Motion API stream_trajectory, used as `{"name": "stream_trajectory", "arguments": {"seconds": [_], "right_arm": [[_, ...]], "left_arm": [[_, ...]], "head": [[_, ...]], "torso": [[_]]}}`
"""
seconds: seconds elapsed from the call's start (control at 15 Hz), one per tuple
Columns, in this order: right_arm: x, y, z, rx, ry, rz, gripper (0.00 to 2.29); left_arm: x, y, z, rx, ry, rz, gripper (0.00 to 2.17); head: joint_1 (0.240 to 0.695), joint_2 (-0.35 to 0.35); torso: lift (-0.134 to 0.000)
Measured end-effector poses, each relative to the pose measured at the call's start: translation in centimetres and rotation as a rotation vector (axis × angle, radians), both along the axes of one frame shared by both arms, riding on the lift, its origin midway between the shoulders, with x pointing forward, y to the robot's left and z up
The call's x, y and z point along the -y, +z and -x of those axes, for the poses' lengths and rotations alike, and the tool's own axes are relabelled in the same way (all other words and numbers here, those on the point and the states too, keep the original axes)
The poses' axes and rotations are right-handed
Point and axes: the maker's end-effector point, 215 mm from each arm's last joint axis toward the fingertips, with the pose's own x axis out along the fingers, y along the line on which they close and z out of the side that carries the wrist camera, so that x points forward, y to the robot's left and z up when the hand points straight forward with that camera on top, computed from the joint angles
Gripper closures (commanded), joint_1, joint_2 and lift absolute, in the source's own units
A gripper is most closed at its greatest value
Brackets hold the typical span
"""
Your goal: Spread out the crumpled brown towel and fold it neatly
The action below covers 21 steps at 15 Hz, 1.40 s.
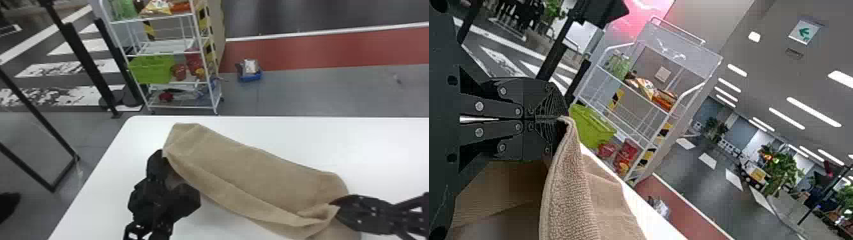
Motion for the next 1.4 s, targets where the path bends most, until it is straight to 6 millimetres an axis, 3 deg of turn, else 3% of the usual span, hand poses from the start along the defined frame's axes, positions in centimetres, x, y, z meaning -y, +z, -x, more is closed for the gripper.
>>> {"name": "stream_trajectory", "arguments": {"seconds": [0.07,0.2,0.27,0.4,0.47,0.8,1.13,1.4], "right_arm": [[-0.3,-0.4,0.7,-0.021,0.025,0.005,1.50],[-0.8,-1.0,2.2,-0.068,0.077,0.005,1.48],[-1.0,-1.3,2.9,-0.095,0.101,0.004,1.18],[-1.3,-1.6,3.5,-0.129,0.105,0.007,0.17],[-1.4,-1.6,3.7,-0.141,0.105,0.006,0.06],[-1.6,-1.8,4.6,-0.235,0.091,-0.026,0.07],[-2.0,-3.2,7.6,-0.421,0.091,-0.018,0.06],[-1.2,-2.6,7.7,-0.679,0.019,-0.100,0.06]], "left_arm": [[-0.8,-0.2,0.3,0.010,0.019,-0.033,0.67],[-1.8,-0.7,0.6,0.013,0.040,-0.071,0.29],[-2.2,-1.0,0.8,0.007,0.046,-0.081,0.16],[-3.3,-1.4,1.2,-0.004,0.063,-0.092,0.03],[-3.7,-1.4,1.4,-0.003,0.072,-0.098,0.03],[-5.0,-1.7,2.5,-0.017,0.086,-0.118,0.06],[-7.8,-2.5,4.0,-0.065,0.102,-0.164,0.04],[-9.9,-2.0,3.9,-0.103,0.105,-0.204,0.05]], "head": [[0.695,0.316],[0.695,0.350],[0.695,0.350],[0.695,0.350],[0.695,0.350],[0.695,0.350],[0.695,0.350],[0.695,0.350]], "torso": [[-0.122],[-0.122],[-0.122],[-0.122],[-0.122],[-0.122],[-0.122],[-0.122]]}}
